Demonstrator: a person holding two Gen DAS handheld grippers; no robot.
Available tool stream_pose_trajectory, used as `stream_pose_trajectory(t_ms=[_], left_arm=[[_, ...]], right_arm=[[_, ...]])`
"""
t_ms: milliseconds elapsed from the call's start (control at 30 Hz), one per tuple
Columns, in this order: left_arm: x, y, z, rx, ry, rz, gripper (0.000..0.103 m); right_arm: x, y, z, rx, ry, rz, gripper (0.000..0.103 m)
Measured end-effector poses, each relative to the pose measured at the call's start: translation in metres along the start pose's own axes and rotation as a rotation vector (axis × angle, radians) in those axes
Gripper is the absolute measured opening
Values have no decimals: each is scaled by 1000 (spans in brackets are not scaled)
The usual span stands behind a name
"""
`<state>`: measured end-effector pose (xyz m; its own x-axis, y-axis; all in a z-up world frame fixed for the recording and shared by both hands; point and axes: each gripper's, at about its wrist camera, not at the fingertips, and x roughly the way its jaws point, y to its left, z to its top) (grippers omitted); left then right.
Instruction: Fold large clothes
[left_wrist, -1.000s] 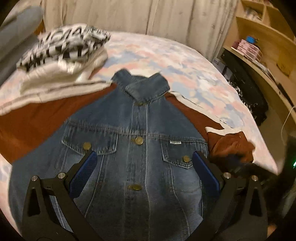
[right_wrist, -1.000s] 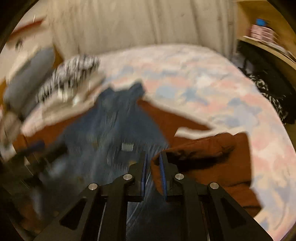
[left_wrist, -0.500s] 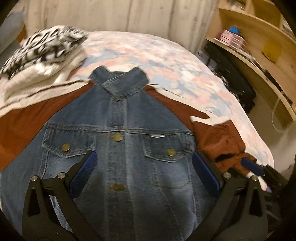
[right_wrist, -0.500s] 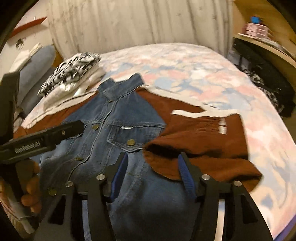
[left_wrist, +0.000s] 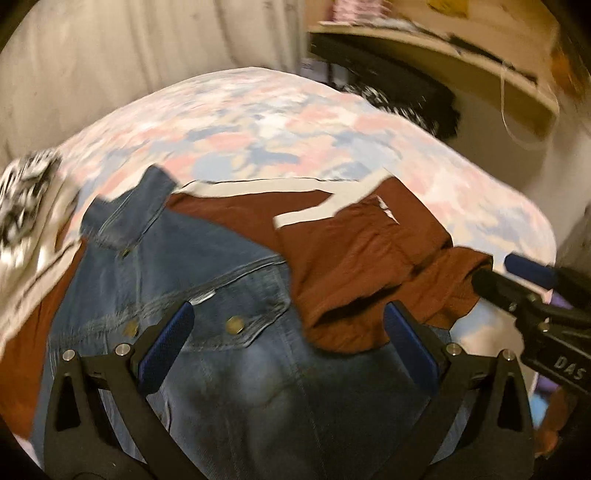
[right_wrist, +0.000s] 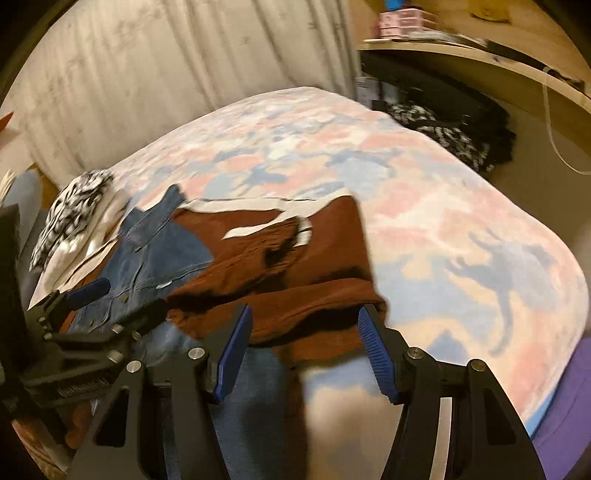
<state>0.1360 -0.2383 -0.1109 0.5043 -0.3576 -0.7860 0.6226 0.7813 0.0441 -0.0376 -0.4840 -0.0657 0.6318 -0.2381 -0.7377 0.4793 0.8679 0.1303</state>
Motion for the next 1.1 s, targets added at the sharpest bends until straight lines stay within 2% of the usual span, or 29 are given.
stream_pose_trajectory(t_ms=[167, 300, 333, 367, 400, 433, 533, 667, 767, 800, 867, 900, 933, 967, 1033, 1100], left_arm=[[34, -27, 17, 116, 69, 10, 102], [57, -40, 30, 131, 116, -14, 98], [62, -41, 33, 126, 133, -29, 84], [67, -41, 36, 116, 154, -45, 55], [70, -42, 39, 105, 174, -58, 38], [75, -40, 43, 79, 201, -67, 12], [66, -23, 54, -18, 158, -81, 4], [17, 30, 67, -157, -30, -12, 3], [-13, 88, 55, -328, -105, 41, 3], [-21, 113, 44, -398, -119, 79, 3], [-28, 145, 20, -480, -110, 123, 4], [-27, 162, 3, -520, -80, 125, 5], [-23, 175, -14, -551, -36, 120, 11], [-18, 185, -30, -577, 15, 106, 28], [-10, 205, -59, -647, 87, 57, 54], [-9, 224, -87, -728, 112, 21, 55]], right_arm=[[-2, -18, 0, 12, -5, -51, 61], [1, -24, -2, 25, 2, -52, 60], [1, -26, -3, 29, 5, -52, 60], [3, -24, -3, 30, 8, -51, 60], [5, -21, -4, 31, 10, -52, 60], [8, -17, -4, 32, 12, -52, 60], [8, -13, -4, 33, 8, -51, 60], [1, -9, -2, 31, -15, -45, 60], [-3, -4, -1, 31, -27, -24, 60], [-5, -2, -2, 29, -28, -20, 60], [-4, 6, -3, 15, -19, 10, 62], [-3, 11, -4, 4, -14, 25, 64], [-3, 15, -5, -7, -10, 30, 64], [-2, 22, -7, -27, -8, 25, 64], [-1, 35, -10, -71, 3, 50, 65], [-2, 46, -13, -94, 14, 85, 65]])
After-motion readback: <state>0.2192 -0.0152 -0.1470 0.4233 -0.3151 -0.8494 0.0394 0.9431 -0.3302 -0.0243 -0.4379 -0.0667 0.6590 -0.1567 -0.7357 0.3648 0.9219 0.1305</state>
